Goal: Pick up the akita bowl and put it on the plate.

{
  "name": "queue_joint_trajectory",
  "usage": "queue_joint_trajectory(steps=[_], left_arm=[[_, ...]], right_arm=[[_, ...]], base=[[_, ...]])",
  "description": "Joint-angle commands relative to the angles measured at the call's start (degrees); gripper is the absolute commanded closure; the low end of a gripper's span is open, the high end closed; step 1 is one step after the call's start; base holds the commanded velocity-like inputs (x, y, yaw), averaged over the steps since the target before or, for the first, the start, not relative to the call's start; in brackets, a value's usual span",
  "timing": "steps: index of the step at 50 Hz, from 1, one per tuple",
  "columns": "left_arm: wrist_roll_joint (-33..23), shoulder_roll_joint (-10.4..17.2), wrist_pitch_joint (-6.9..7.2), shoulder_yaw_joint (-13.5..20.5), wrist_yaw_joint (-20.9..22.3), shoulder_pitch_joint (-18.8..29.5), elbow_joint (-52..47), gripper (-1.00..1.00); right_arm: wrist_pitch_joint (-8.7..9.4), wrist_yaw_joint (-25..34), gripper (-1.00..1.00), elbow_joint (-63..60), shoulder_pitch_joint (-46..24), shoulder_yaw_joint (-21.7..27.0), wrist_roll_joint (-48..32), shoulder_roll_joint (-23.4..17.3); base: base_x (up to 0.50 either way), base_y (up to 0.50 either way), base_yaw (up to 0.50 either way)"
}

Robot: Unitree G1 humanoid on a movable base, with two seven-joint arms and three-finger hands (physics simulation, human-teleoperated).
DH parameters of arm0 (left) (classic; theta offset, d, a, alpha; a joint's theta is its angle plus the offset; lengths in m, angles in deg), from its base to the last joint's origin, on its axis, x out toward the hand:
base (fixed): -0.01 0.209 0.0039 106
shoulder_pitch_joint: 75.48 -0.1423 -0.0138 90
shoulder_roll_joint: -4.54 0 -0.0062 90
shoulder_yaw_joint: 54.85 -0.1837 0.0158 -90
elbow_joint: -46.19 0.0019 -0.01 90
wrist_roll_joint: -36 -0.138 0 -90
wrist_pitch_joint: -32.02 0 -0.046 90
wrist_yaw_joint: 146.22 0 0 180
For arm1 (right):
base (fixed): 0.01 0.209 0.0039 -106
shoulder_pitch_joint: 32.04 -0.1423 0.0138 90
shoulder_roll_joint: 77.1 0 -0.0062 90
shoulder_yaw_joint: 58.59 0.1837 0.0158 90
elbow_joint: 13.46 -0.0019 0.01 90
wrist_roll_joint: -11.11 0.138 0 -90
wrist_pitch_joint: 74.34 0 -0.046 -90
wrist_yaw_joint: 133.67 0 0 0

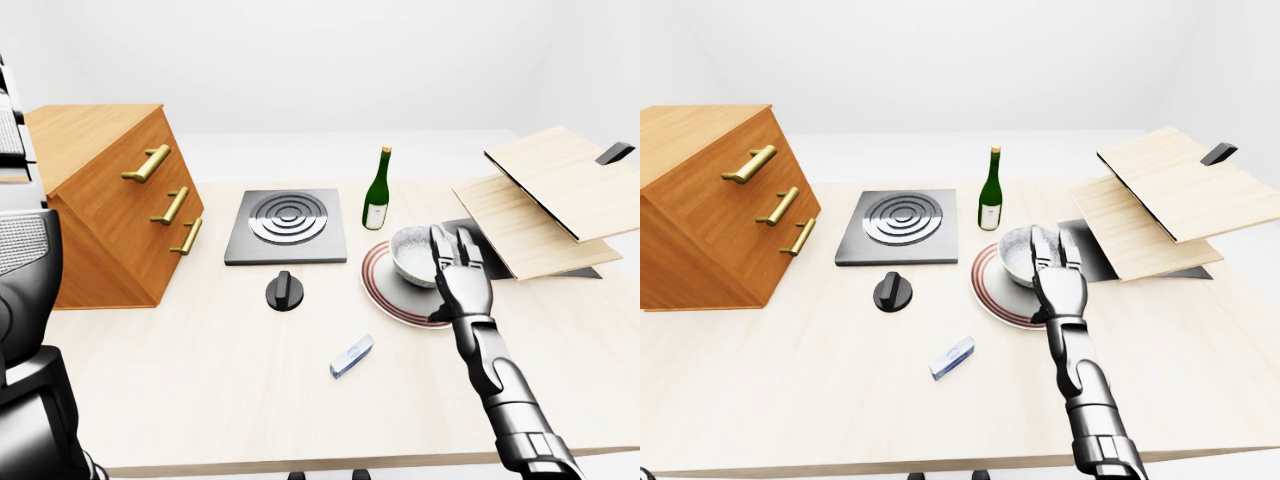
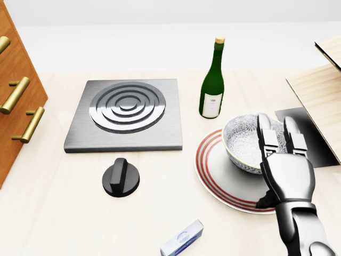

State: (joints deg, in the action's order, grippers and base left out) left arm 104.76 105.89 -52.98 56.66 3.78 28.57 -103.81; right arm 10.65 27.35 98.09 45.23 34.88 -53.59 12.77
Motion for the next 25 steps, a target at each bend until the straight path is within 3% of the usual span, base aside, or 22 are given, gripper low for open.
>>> queue_joint_trajectory(steps=[1, 6, 7, 10, 14, 15, 19, 25], left_arm=[[1.1, 0.5, 0.0, 0.2, 0.0, 0.3, 0.0, -1.0], [0.3, 0.5, 0.0, -0.2, 0.0, -0.3, 0.0, -1.0], [0.2, 0.3, 0.0, -0.2, 0.0, -0.3, 0.0, -1.0], [0.2, 0.3, 0.0, -0.2, 0.0, -0.4, 0.0, -1.0], [0.1, 0.2, 0.0, -0.2, 0.0, -0.4, 0.0, -1.0], [-0.1, 0.2, 0.0, -0.3, 0.0, -0.3, 0.0, -1.0], [1.3, 0.9, 0.0, -0.2, 0.0, 0.0, 0.0, -1.0], [0.8, 0.6, 0.0, -0.3, 0.0, -0.3, 0.0, -1.0]], right_arm=[[0.0, 3.0, -1.0, -4.1, 1.0, 0.8, 1.3, 0.0], [0.0, 15.4, -1.0, -18.3, 1.3, 3.9, 7.0, 0.4], [0.0, 20.9, -1.0, -23.2, 0.6, 5.0, 10.0, 0.9], [0.0, 29.8, -1.0, -30.2, -2.8, 6.3, 13.6, 0.5], [0.0, 29.9, -1.0, -30.4, -2.9, 6.3, 13.7, 0.4], [0.0, 35.7, -1.0, -33.1, -8.6, 7.4, 17.0, -0.5], [0.0, 36.8, -1.0, -33.6, -10.4, 7.1, 17.7, -2.0], [0.0, 44.1, -1.0, -37.2, -17.6, 7.9, 21.1, -4.9]], base=[[0.0, 0.0, 0.0], [0.0, 0.0, 0.0], [0.0, 0.0, 0.0], [0.0, 0.0, 0.0], [0.0, 0.0, 0.0], [0.0, 0.0, 0.0], [0.0, 0.0, 0.0], [0.0, 0.0, 0.0]])
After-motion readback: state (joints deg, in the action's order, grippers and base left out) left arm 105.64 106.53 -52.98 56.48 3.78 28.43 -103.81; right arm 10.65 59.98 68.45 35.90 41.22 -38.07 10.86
